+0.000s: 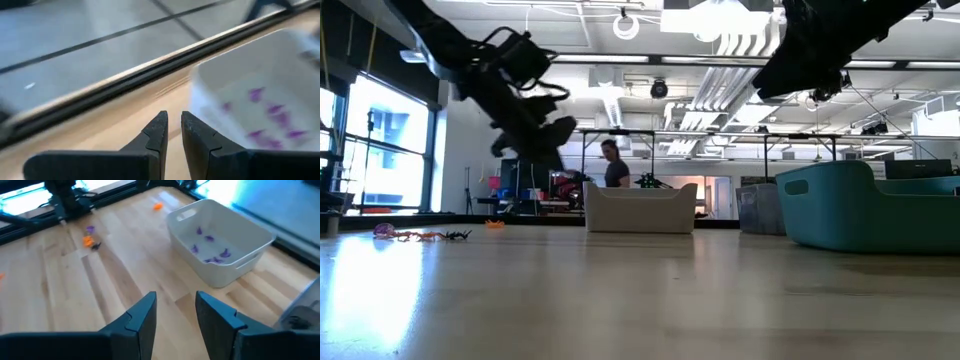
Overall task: Sort Halloween decoration
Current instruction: Put the orange spider toy into the green bin
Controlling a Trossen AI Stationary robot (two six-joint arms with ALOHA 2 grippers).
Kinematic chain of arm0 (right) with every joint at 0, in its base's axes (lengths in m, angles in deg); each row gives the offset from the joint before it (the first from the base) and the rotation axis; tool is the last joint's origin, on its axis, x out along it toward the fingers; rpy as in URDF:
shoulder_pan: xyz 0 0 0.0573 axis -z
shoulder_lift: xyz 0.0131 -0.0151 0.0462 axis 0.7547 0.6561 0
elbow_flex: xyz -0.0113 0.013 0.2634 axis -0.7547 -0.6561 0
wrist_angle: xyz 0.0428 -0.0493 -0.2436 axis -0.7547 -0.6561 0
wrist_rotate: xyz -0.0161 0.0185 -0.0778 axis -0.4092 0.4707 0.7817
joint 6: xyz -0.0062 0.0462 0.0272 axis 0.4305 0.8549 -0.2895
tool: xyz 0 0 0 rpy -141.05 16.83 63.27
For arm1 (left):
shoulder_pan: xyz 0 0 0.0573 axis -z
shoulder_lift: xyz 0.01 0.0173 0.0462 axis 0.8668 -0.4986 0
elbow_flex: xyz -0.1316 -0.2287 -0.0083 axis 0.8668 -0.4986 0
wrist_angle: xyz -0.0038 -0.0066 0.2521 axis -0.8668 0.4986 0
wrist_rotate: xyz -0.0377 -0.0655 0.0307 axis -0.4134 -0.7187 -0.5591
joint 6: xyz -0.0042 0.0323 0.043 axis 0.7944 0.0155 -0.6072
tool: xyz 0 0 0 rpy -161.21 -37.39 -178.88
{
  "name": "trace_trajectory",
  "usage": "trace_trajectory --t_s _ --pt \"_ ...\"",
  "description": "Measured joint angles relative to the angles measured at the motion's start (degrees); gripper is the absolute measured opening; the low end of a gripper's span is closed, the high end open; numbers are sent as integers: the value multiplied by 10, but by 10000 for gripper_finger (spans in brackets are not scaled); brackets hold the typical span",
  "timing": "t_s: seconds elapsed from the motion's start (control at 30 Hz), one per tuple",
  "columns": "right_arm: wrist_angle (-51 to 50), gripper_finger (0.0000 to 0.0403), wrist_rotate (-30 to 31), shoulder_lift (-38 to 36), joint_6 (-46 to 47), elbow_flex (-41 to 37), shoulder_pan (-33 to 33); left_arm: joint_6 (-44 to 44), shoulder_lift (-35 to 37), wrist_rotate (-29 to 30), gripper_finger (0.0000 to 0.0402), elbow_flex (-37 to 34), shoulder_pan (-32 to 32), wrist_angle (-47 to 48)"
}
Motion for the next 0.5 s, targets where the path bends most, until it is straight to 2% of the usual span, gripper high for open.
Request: trace_trajectory --t_s 0.1,0.3,0.5 --pt "0 133 -28 0 0 0 0 41 29 40 40 -35 0 39" --pt "0 133 -63 0 -1 0 0 104 41 78 43 -77 0 103" --pt "0 133 -67 0 -1 0 0 172 41 126 72 -85 -2 152"
